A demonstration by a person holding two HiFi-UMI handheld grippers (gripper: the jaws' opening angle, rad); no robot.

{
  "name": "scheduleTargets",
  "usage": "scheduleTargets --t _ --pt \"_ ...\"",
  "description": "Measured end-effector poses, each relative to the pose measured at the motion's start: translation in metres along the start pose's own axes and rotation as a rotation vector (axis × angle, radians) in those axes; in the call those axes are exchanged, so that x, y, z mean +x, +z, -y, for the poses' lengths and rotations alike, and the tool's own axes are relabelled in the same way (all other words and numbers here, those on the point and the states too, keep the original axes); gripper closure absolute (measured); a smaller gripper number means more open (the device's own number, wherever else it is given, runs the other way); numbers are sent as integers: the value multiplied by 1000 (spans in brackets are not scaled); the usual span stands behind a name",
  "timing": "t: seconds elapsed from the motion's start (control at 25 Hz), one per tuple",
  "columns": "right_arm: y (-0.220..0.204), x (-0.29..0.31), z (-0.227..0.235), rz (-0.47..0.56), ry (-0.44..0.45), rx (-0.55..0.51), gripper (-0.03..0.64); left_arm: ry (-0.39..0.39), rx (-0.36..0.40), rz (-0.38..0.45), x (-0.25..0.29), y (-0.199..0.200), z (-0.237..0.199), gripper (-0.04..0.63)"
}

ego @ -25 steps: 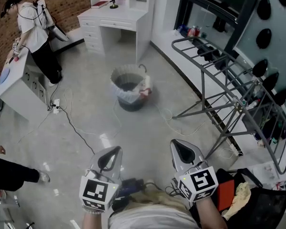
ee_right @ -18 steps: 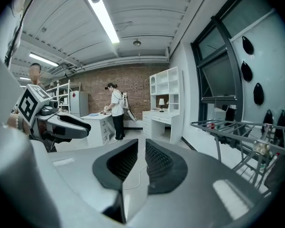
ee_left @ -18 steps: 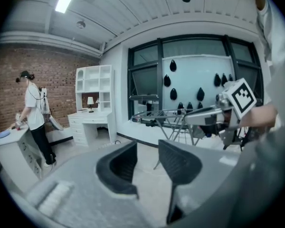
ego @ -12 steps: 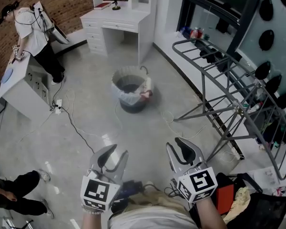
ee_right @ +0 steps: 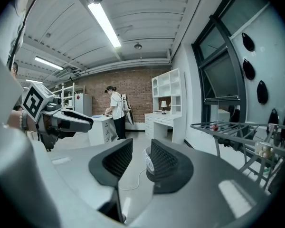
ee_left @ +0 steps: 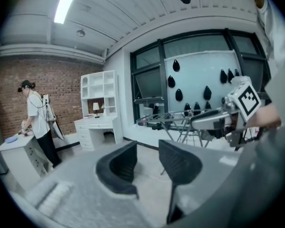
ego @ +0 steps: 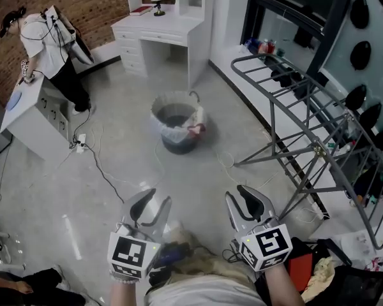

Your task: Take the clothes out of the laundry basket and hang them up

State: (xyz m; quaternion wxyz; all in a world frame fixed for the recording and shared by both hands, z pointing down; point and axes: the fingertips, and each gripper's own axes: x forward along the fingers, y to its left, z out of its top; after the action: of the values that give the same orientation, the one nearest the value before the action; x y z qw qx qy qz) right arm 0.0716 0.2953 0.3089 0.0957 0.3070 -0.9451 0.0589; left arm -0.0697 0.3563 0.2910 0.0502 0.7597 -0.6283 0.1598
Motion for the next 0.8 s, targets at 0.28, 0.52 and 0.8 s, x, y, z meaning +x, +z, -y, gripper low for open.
scheduleTargets --t 0.28,0.52,0.8 --pt "3 27 23 -3 -27 -3 509 -35 17 3 41 4 -17 459" --pt "3 84 50 -10 -37 -4 509 -86 38 25 103 11 -58 459" --pt "34 189 91 -32 -83 7 509 -193 110 -4 189 29 -134 461"
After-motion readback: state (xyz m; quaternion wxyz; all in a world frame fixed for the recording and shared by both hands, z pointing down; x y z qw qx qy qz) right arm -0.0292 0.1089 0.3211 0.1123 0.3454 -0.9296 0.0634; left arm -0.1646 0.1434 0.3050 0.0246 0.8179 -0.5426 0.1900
